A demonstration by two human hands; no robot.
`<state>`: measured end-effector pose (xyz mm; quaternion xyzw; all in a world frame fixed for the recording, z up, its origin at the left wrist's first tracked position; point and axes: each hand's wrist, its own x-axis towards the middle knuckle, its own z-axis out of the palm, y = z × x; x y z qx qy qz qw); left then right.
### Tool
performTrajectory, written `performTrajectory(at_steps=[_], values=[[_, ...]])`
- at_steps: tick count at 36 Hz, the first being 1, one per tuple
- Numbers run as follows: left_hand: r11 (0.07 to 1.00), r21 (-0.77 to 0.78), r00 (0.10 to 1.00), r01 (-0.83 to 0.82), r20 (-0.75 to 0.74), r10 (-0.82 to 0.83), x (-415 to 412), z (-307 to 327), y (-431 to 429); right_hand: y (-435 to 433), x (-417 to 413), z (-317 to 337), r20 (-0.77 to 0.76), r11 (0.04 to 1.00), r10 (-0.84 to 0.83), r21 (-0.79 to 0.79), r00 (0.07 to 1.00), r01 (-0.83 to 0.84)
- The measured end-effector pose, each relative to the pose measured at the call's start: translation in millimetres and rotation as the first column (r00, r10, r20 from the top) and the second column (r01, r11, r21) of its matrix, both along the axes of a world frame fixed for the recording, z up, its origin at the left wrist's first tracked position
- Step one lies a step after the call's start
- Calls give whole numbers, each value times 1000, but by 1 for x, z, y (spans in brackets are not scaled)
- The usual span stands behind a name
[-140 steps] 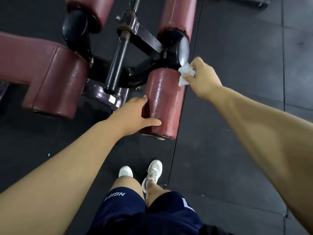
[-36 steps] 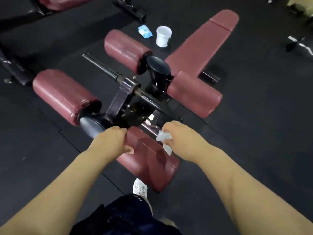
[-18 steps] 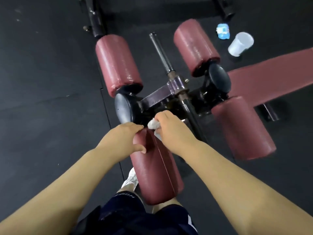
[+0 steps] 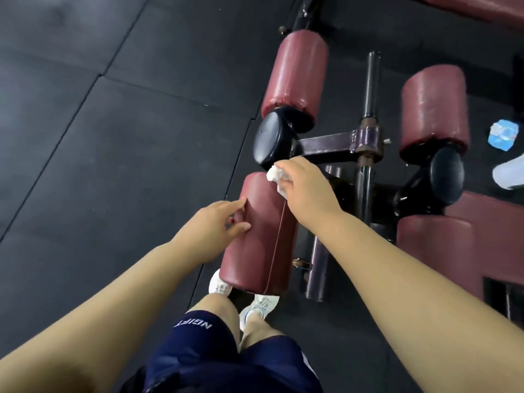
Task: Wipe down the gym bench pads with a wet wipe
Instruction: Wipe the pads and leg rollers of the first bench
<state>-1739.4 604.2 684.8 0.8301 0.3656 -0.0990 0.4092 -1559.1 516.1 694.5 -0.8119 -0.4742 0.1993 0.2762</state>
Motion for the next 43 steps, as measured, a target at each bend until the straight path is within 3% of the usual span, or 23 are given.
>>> performTrajectory(at_steps=[5, 12, 19, 21, 24, 28, 33, 37, 40, 43], values=[[996, -65, 998, -62, 29, 64, -11, -7, -7, -15, -17, -1, -4, 999, 42, 18, 999, -42], [991, -133, 999, -27, 26, 31, -26, -15, -4, -65, -73, 1, -3, 989, 146, 8, 989, -146], [973, -230, 999, -17, 30, 25, -37, -31, 2, -88, -88, -12, 86, 960, 278, 22, 957, -281], [961, -273, 999, -34, 26, 43, -39, -37, 2, -77, -80, -10, 65, 975, 220, -7, 973, -220], [935, -344, 996, -83, 12, 93, -38, -43, 1, -43, -55, -3, -10, 1000, 5, 30, 1000, -5], [891, -427, 987, -158, -41, 155, -38, -48, 0, 3, -26, 4, 20, 992, -124, 28, 992, 124], [782, -569, 960, -255, -52, 275, -33, -50, -9, -1, -25, 8, 25, 1000, -14, 20, 1000, 13], [825, -488, 949, -285, -26, 313, -33, -43, -13, -53, -47, -3, 43, 964, 257, 62, 966, -259], [924, -304, 973, -230, -48, 226, -31, -27, -17, -88, -62, -4, 4, 904, 426, 28, 905, -426], [982, -138, 989, -131, -81, 120, -28, -7, -23, -94, -52, -3, 56, 876, 482, -10, 874, -482]])
